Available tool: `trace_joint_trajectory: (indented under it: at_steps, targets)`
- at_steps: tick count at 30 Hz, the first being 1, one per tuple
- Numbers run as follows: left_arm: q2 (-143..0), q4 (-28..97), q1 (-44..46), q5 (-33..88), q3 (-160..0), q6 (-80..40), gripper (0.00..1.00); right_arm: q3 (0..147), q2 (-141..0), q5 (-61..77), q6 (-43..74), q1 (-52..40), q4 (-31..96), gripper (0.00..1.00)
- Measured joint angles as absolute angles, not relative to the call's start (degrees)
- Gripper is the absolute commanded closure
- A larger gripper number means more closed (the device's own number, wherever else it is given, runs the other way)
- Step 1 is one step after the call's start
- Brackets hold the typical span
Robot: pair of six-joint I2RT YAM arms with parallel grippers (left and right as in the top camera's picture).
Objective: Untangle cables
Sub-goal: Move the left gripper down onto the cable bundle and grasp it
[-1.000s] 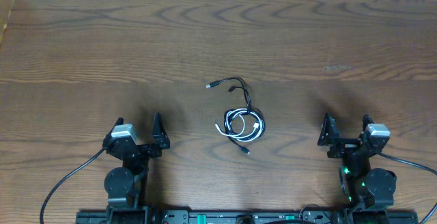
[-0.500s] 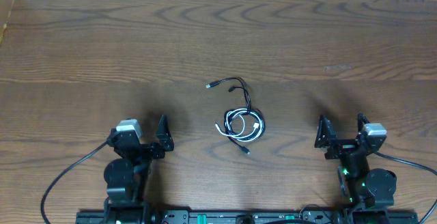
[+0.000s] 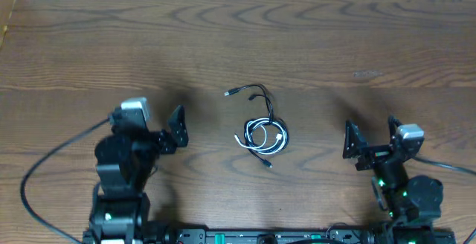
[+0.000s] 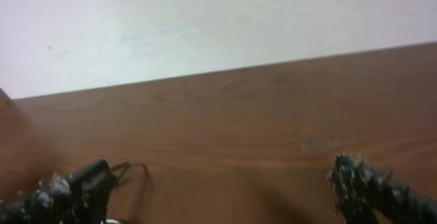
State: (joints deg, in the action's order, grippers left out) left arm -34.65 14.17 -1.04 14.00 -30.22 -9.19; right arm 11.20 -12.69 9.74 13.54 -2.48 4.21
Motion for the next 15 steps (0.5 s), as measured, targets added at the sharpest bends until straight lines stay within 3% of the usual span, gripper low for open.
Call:
trace_joint_trajectory:
  at_steps: [15]
  targets:
    - [-59.8,35.8,0.3,24.3,-60.4,-9.2,0.00,40.2,-44.7,18.5,10.6,-2.5,18.5,0.01]
